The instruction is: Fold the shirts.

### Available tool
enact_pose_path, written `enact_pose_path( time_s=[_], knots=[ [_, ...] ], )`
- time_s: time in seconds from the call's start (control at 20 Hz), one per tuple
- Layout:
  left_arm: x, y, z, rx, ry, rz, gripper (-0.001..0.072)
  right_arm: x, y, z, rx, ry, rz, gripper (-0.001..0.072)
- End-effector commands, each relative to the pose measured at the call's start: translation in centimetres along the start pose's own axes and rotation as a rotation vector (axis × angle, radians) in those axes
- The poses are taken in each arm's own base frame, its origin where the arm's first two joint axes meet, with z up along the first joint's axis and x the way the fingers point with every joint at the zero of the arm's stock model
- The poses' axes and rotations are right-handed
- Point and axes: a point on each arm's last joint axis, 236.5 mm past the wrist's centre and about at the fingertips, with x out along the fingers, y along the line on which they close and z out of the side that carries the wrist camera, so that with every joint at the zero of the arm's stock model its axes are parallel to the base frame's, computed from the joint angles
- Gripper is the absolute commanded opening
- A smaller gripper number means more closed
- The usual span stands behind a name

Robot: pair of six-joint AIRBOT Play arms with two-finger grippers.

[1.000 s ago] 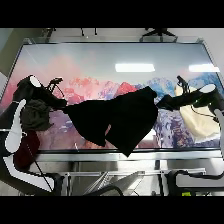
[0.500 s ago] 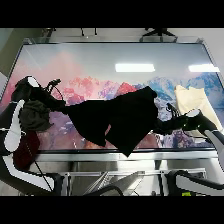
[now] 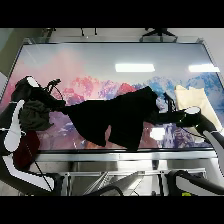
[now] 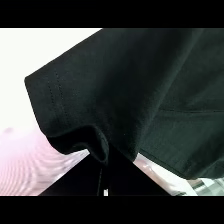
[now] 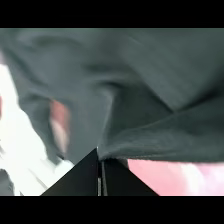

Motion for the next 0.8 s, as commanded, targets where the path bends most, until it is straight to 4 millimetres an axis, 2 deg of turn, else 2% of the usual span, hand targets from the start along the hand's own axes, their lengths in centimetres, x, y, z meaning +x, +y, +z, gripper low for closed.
enact_pose_path(
  time_s=[0.0,0.15,0.25,0.3,0.4,0.45,0.5,0.55,0.6,0.65,0.7,0.75],
  knots=[
    [0.0,0.1,0.0,-0.001,-0.002,0.001,0.0018,-4.0,7.0,5.9,-0.189,-0.172,0.067,0.0017],
    [0.0,0.2,0.4,-0.002,-0.017,0.007,0.0018,-7.5,11.0,13.7,-0.335,-0.352,0.039,0.0017],
    [0.0,0.5,0.9,-0.002,-0.040,0.017,0.0018,-9.1,11.7,19.1,-0.395,-0.474,-0.006,0.0017],
    [-0.1,0.6,1.2,-0.002,-0.050,0.021,0.0017,-9.2,11.6,21.2,-0.404,-0.500,-0.015,0.0017],
    [-0.4,0.5,1.4,0.002,-0.056,0.023,0.0016,-8.3,11.0,23.3,-0.406,-0.497,-0.011,0.0017],
    [-1.4,0.3,1.9,0.013,-0.069,0.025,0.0016,-8.0,10.7,24.0,-0.406,-0.497,-0.011,0.0017],
    [-3.2,-0.1,2.8,0.032,-0.105,0.039,0.0015,-8.2,10.9,24.3,-0.413,-0.504,-0.010,0.0017],
    [-5.9,-0.6,4.0,0.057,-0.173,0.065,0.0015,-8.8,11.6,24.6,-0.427,-0.516,-0.005,0.0017],
    [-9.4,-1.5,5.4,0.084,-0.261,0.096,0.0015,-9.8,13.0,24.5,-0.458,-0.528,0.004,0.0016],
    [-13.3,-3.2,6.5,0.115,-0.359,0.100,0.0015,-11.2,15.0,24.1,-0.502,-0.535,0.020,0.0016],
    [-17.9,-5.8,7.1,0.157,-0.460,0.078,0.0015,-12.4,17.4,23.3,-0.553,-0.535,0.042,0.0017],
    [-22.0,-8.7,6.9,0.203,-0.546,0.044,0.0015,-14.1,20.3,22.1,-0.617,-0.539,0.064,0.0016]
  ],
)
